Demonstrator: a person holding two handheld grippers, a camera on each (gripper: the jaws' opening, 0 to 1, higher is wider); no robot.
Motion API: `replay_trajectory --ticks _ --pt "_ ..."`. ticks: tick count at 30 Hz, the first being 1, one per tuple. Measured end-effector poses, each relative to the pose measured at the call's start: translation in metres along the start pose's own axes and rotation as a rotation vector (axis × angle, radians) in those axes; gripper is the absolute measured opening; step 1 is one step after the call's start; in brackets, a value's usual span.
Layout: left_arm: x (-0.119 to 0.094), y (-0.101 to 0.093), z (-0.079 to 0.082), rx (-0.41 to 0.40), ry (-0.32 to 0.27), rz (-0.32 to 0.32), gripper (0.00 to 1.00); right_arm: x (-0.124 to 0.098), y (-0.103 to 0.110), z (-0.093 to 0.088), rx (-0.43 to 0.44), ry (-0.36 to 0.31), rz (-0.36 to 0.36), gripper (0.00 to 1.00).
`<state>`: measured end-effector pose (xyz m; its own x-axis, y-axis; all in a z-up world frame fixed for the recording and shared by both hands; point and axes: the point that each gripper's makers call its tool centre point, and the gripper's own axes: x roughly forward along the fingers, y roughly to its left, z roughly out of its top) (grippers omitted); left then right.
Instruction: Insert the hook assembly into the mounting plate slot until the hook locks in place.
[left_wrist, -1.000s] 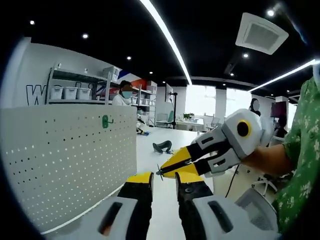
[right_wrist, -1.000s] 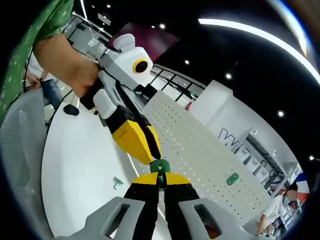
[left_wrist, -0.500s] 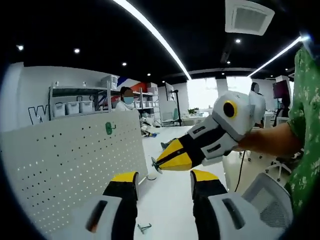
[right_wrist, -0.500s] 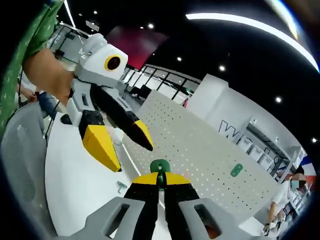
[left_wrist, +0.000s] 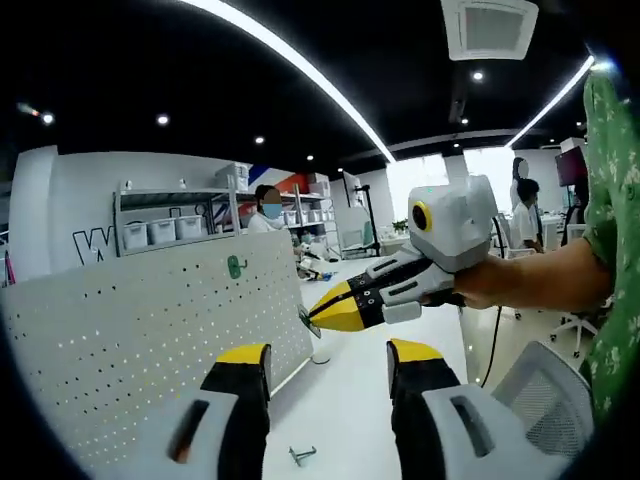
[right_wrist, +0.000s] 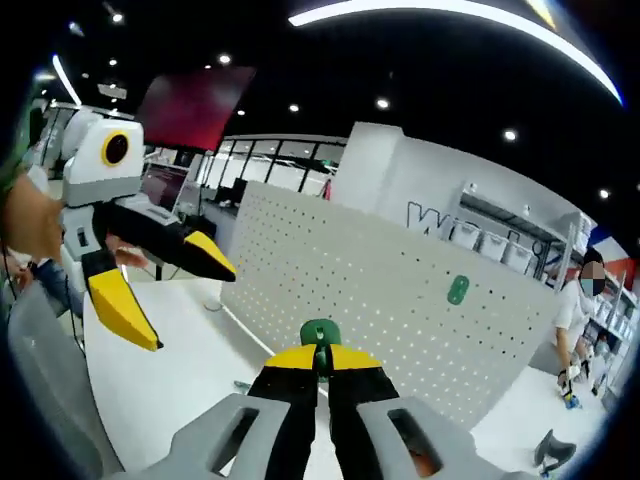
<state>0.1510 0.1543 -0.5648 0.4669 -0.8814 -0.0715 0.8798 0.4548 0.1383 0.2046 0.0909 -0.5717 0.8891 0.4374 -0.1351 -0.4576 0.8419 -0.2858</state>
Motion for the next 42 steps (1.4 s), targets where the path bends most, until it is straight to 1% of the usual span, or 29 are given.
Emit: replay_trajectory --ticks 3,6,9,12,14,16,20,23,25,29,31,33,37,42 --pt "-0.003 0.002 0.0 -0.011 -0.005 0.007 0.51 0.0 -0.006 0.0 0.022 0.006 -0.028 0.01" --pt "-0.007 0.005 0.0 -0.056 -0.012 0.012 0.53 -0.001 -0.009 0.0 0.04 0.006 -0.046 0.01" --pt "-0.01 0.009 -0.001 -0.098 -0.021 0.017 0.53 -0.001 -0.01 0.0 0.055 0.009 -0.055 0.01" --pt "-0.014 0.011 -0.004 -0.138 -0.016 0.022 0.55 -0.001 -0.01 -0.001 0.072 0.009 -0.059 0.01" --pt "-0.015 0.013 -0.007 -0.15 -0.009 0.024 0.58 0.0 -0.01 -0.002 0.082 0.014 -0.061 0.01" --pt "-0.017 0.013 -0.011 -0.169 0.002 0.018 0.61 0.002 -0.01 -0.003 0.09 0.015 -0.062 0.01" --pt "-0.021 0.013 -0.015 -0.205 0.008 0.001 0.69 0.003 -0.01 -0.004 0.102 0.018 -0.06 0.01" --pt "-0.024 0.01 -0.016 -0.206 0.016 -0.018 0.75 0.005 -0.011 -0.004 0.106 0.019 -0.063 0.01" --pt "-0.026 0.008 -0.015 -0.203 0.013 -0.03 0.79 0.005 -0.013 -0.005 0.112 0.02 -0.069 0.01" --pt "-0.03 0.004 -0.011 -0.238 -0.01 -0.064 0.89 0.007 -0.016 -0.005 0.121 0.018 -0.077 0.01" --pt "-0.031 0.004 -0.009 -0.25 -0.02 -0.069 0.96 0.007 -0.016 -0.004 0.128 0.015 -0.08 0.01" --pt "-0.032 0.004 -0.008 -0.257 -0.027 -0.07 0.99 0.009 -0.017 -0.002 0.133 0.011 -0.083 0.01" --pt "-0.033 0.005 -0.005 -0.266 -0.038 -0.071 1.0 0.012 -0.02 0.001 0.142 0.0 -0.095 0.01" --pt "-0.033 0.008 -0.006 -0.268 -0.038 -0.068 1.0 0.018 -0.024 0.005 0.153 -0.009 -0.109 0.01"
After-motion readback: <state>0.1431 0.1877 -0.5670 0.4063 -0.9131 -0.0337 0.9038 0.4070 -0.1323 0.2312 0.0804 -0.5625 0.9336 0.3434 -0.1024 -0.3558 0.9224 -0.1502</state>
